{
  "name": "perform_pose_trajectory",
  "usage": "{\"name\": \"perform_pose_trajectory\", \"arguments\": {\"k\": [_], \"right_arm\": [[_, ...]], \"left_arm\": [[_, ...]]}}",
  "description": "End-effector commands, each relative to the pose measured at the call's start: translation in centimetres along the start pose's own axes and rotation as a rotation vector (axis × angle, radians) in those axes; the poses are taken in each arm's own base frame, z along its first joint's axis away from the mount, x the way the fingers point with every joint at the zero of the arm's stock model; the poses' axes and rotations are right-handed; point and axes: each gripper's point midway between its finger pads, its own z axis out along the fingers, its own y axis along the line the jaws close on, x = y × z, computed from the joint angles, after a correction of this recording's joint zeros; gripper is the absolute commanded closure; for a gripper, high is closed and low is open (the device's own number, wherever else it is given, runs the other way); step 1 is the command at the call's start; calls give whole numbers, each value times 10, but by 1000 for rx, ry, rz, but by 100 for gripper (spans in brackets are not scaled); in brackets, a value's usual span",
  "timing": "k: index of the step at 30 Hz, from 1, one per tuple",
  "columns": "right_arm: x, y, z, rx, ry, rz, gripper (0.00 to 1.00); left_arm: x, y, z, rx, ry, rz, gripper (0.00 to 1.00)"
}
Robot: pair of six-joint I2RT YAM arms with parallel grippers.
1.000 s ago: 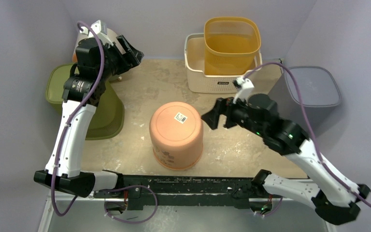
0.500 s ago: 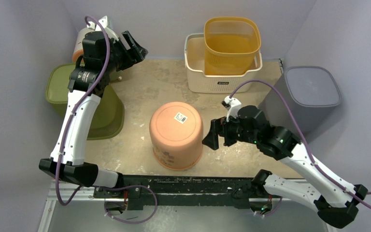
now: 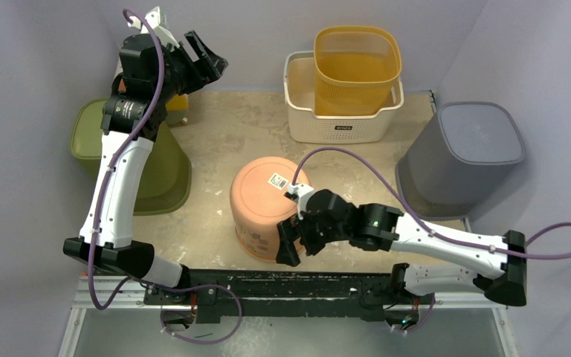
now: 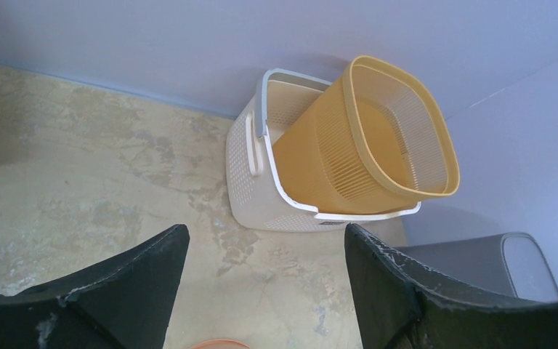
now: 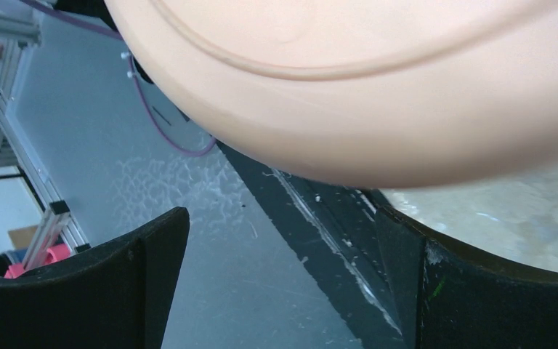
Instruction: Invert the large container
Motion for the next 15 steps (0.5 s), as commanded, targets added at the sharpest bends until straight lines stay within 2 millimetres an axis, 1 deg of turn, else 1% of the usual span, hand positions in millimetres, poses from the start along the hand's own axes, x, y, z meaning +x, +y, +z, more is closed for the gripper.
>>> {"name": "perform_pose_trajectory", "arguments": {"k": [1,3,4,6,8,10,11,12,15], "right_arm": [[-30,-10,17,162,-173,180,0],[-41,-25,20,253,-253,275,0],[-48,-33,21,291,-297,295,0],[-62,-41,26,334,-377,318,0],[-72,-42,37,355,-394,276,0],[-88,-44,48,409,-416,219,0],[-95,-45,56,437,-416,190,0],[-100,-48,68,476,-404,164,0],[-125,-46,90,515,-416,109,0]], "left_arm": [[-21,-21,-16,77,-76,5,24],[-21,-22,-20,82,-81,-1,24],[-21,-22,-23,85,-85,-4,24],[-22,-25,-29,97,-100,-12,24],[-22,-27,-33,107,-103,-20,24],[-23,-29,-36,118,-102,-22,24],[-24,-31,-38,125,-104,-22,24],[-25,-34,-40,133,-105,-24,24],[-32,-42,-50,158,-122,-27,24]]}}
